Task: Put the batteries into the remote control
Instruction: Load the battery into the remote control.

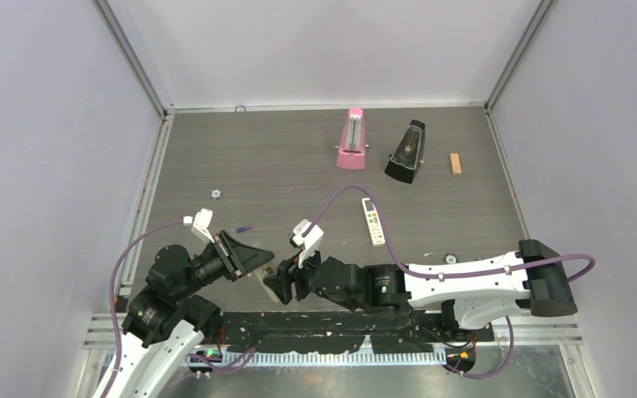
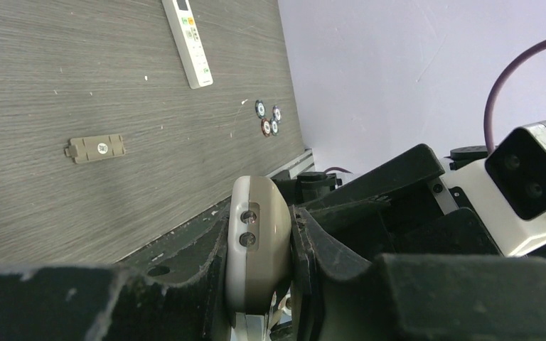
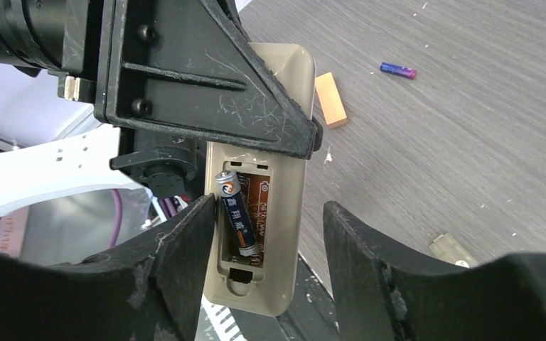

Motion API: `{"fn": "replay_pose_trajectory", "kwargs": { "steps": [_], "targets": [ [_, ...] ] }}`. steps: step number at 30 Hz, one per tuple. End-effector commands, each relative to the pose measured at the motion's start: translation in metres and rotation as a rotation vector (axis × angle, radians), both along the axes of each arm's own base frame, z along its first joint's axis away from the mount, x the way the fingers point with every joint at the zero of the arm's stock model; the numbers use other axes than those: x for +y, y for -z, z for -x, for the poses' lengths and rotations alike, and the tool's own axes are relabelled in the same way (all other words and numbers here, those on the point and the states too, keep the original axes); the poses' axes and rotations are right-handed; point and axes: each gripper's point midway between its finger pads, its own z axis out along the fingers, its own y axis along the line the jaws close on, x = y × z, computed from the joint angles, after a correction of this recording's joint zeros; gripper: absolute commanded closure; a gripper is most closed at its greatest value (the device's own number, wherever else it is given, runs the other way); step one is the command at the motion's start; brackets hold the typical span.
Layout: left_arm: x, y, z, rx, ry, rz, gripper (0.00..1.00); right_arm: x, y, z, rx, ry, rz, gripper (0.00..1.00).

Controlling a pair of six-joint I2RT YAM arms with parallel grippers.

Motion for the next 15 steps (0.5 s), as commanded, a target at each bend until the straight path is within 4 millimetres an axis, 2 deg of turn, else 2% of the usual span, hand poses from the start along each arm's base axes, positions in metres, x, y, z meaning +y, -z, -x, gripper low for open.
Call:
{"fn": "replay_pose_trajectory", "kwargs": {
  "steps": [1,8,15],
  "targets": [
    [-0.004,-0.03,0.006,-0.097,0.044,0.049,1.0,0.003,-0.019,-0.007,0.038,0.019,-0.06,0.41],
    [-0.005,-0.03,0.006,-0.096,0.05,0.051,1.0,0.002,-0.018,-0.007,0.058,0.013,-0.071,0.52],
    [-0.006,-0.032,0.008,-0.102,0.061,0.058,1.0,-0.008,-0.021,-0.009,0.07,0.015,-0.129,0.52]
  ]
}}
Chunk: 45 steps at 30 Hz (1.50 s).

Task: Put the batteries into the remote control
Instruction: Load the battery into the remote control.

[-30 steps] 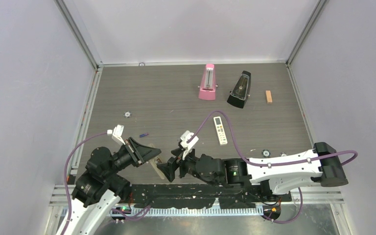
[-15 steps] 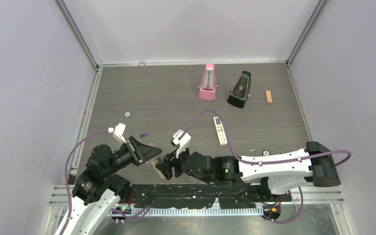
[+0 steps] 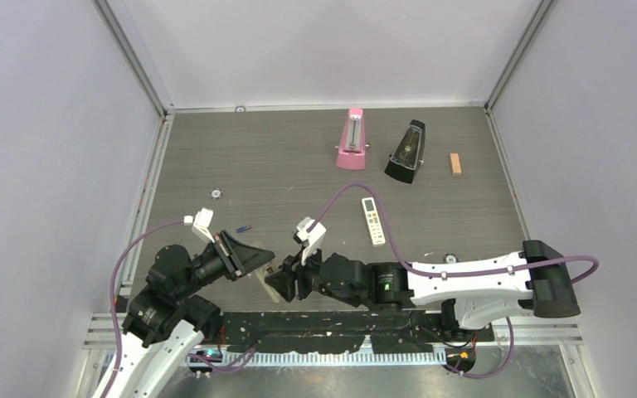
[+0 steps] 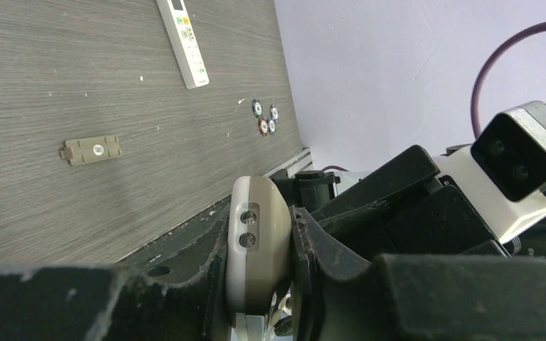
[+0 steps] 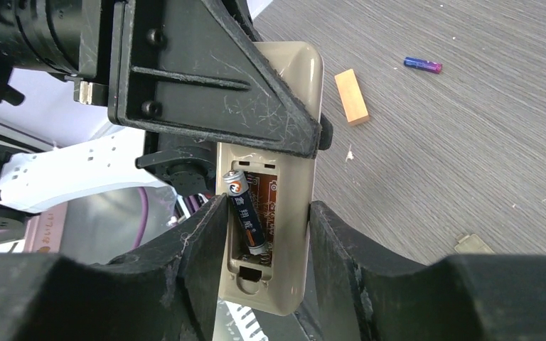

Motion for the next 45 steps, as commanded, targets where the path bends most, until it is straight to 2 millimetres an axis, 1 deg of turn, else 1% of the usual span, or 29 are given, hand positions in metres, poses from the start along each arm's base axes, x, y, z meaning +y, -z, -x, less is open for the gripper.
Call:
{"fn": "replay_pose_trajectory", "kwargs": {
  "steps": [1,11,17,18,21,25,33,39,41,45],
  "targets": [
    [-0.005,-0.031,0.009,-0.09,0.06,0.062,1.0,-0.011,-0.019,-0.013,0.002,0.053,-0.085,0.52],
    [-0.007,-0.033,0.01,-0.095,0.069,0.073,1.0,-0.014,-0.018,-0.015,0.034,0.052,-0.113,0.53],
    [-0.007,-0.032,0.01,-0.094,0.07,0.071,1.0,-0.018,-0.019,-0.017,0.04,0.06,-0.126,0.59],
    [-0.007,-0.032,0.01,-0.094,0.07,0.071,1.0,-0.018,-0.021,-0.016,0.04,0.055,-0.133,0.58],
    [-0.007,-0.03,0.009,-0.092,0.07,0.07,1.0,-0.017,-0.024,-0.012,0.036,0.029,-0.143,0.5],
    [-0.007,-0.03,0.009,-0.09,0.071,0.07,1.0,-0.016,-0.027,-0.009,0.035,0.009,-0.157,0.45],
    [-0.008,-0.028,0.009,-0.089,0.075,0.07,1.0,-0.015,-0.028,-0.008,0.025,-0.004,-0.157,0.42],
    [-0.008,-0.029,0.01,-0.091,0.08,0.071,1.0,-0.013,-0.021,-0.011,-0.027,-0.014,-0.087,0.45],
    [-0.009,-0.029,0.01,-0.091,0.083,0.071,1.0,-0.013,-0.022,-0.011,-0.038,-0.021,-0.08,0.44],
    [-0.009,-0.027,0.009,-0.087,0.082,0.066,1.0,-0.014,-0.029,-0.008,-0.043,-0.036,-0.103,0.38]
  ]
}}
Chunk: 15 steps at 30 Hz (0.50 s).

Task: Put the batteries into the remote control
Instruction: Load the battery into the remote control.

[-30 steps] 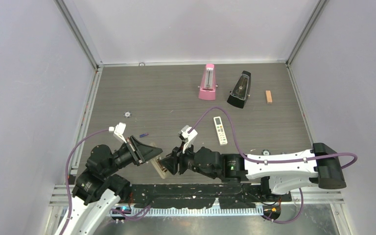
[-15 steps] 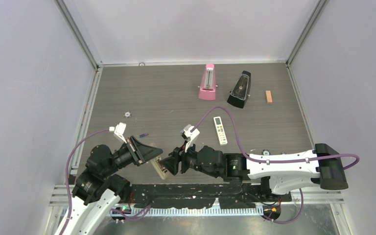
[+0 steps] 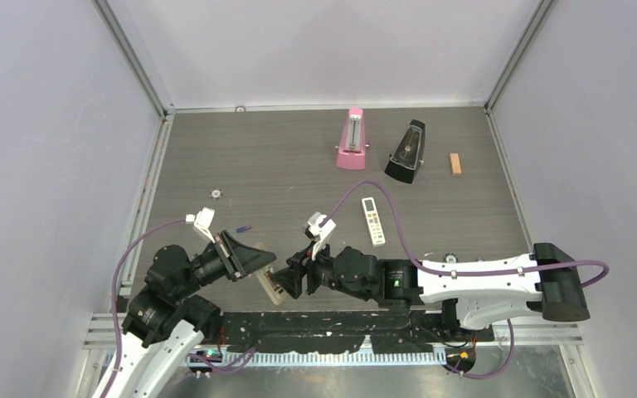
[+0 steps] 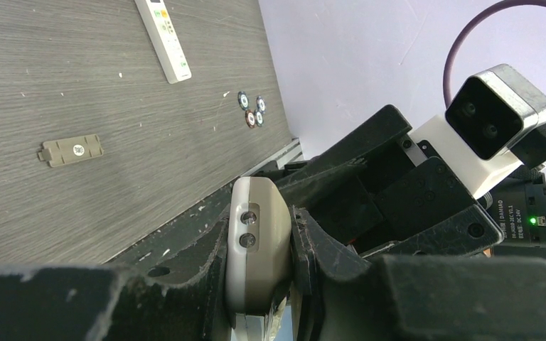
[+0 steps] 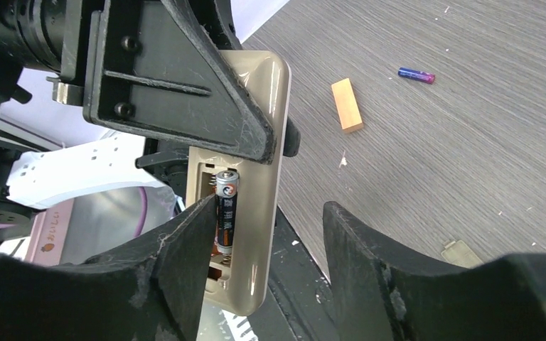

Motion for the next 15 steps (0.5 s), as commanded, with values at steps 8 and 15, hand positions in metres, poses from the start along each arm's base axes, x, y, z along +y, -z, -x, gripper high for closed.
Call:
{"fn": "replay_pose_trajectory", "kwargs": {
  "steps": [8,15],
  "targets": [
    [-0.004,-0.014,0.002,-0.069,0.035,0.025,1.0,-0.008,-0.044,0.005,0.025,-0.022,-0.147,0.21],
    [-0.006,-0.023,0.006,-0.147,0.07,0.02,1.0,-0.015,-0.039,0.0,0.323,0.016,-0.269,0.17]
  ]
}}
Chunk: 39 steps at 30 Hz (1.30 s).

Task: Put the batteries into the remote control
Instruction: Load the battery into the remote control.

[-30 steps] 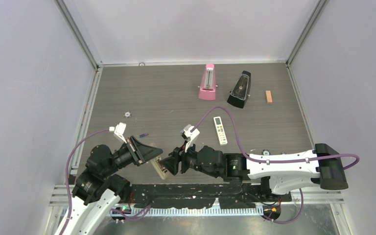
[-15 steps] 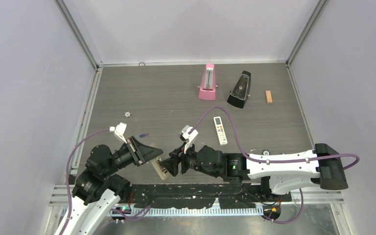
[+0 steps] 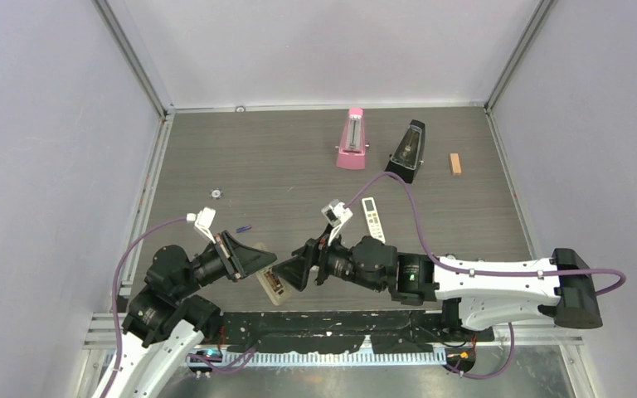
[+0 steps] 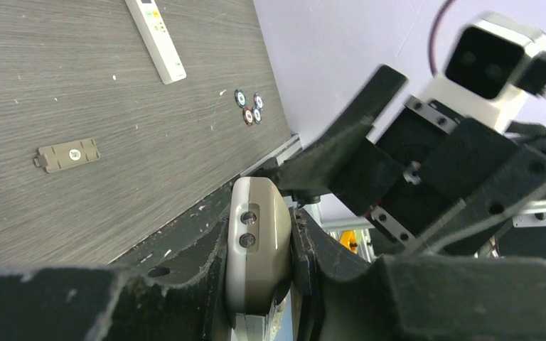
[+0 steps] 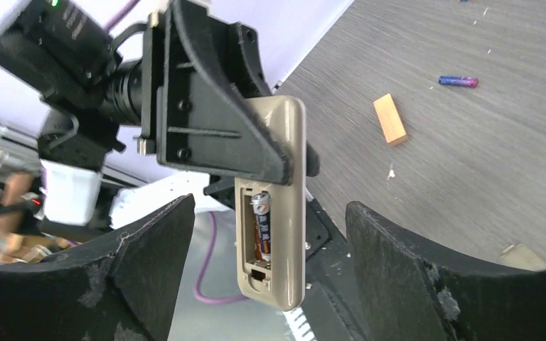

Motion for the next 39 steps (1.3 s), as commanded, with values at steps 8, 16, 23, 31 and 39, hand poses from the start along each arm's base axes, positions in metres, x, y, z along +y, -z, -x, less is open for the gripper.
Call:
{"fn": "replay_pose_trajectory", "kwargs": {
  "steps": [8,16,23,31,39],
  "targets": [
    [-0.006,-0.023,0.008,-0.187,0.097,-0.016,1.0,0.001,-0.005,0.003,0.346,-0.032,-0.184,0.17],
    [-0.008,-0.023,0.008,-0.194,0.112,-0.016,1.0,0.009,-0.005,0.006,0.402,-0.064,-0.226,0.17],
    [-0.008,-0.024,0.01,-0.21,0.118,-0.011,1.0,0.015,0.005,0.006,0.466,-0.081,-0.226,0.35],
    [-0.009,-0.025,0.011,-0.209,0.126,-0.007,1.0,0.02,0.013,0.008,0.494,-0.1,-0.218,0.41],
    [-0.008,-0.025,0.009,-0.197,0.112,-0.001,1.0,0.023,0.022,0.012,0.496,-0.126,-0.187,0.46]
  ]
}}
